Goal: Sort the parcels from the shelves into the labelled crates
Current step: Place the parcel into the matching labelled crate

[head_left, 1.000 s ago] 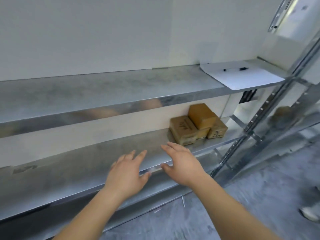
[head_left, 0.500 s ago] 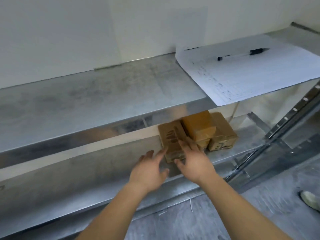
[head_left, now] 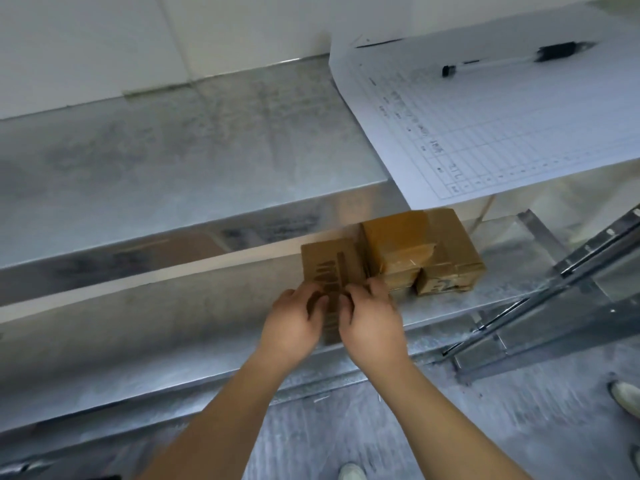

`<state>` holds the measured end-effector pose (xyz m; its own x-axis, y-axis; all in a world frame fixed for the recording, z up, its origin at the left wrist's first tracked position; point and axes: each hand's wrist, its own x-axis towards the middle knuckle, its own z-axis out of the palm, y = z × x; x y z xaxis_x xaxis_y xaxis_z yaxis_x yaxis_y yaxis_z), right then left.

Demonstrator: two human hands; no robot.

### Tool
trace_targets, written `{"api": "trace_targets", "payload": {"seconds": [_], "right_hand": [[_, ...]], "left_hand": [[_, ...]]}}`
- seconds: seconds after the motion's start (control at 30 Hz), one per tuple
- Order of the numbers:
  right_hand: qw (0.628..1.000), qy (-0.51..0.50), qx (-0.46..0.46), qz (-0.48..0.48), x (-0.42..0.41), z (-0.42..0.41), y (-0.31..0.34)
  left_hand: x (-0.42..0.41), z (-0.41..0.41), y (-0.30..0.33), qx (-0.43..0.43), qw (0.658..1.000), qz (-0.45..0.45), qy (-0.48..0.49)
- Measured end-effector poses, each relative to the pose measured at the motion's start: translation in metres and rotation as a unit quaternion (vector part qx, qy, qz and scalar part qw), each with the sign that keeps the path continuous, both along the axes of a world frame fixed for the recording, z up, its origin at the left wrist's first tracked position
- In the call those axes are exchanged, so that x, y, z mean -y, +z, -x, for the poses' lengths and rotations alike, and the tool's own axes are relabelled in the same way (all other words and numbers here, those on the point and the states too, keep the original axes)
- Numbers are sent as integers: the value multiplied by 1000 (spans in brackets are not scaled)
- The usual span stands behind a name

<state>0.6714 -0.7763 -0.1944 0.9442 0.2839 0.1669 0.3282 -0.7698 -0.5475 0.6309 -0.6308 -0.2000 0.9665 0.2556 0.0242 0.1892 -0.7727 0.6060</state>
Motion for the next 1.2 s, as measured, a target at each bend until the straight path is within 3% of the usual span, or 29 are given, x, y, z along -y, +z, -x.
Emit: {"api": "trace_targets", "payload": {"seconds": [0.07,0.2,0.33,0.4,0.5,0.67,0.87,1.0,1.13,1.2], "right_hand": [[999,-9,-31,-4,-1,4,3],[987,8,-160,-24,-1,-3,19],[967,92,-236,-33,-12,-6,34],[952,139,-275,6,-22,3,38],[944,170,-282,29,-37,19,42],[938,234,-252,51,-69,53,63],[935,296,-185,-57,-127,122,82],[934,325,-128,-72,-171,186,92],[914,345,-191,-94,-203,245,112],[882,397,-236,-92,-216,278,124]], "left_hand": [[-4,8,1,-8,999,7,51],[-21,22,15,-106,984,84,118],[-40,39,31,-180,974,86,107],[-48,51,35,-194,974,70,90],[-61,73,45,-204,975,47,75],[-91,127,64,-190,976,45,93],[-118,225,93,-66,985,4,162],[-134,298,105,-50,978,2,201],[-150,372,111,-37,955,40,290],[-157,418,118,-20,938,71,339]]}}
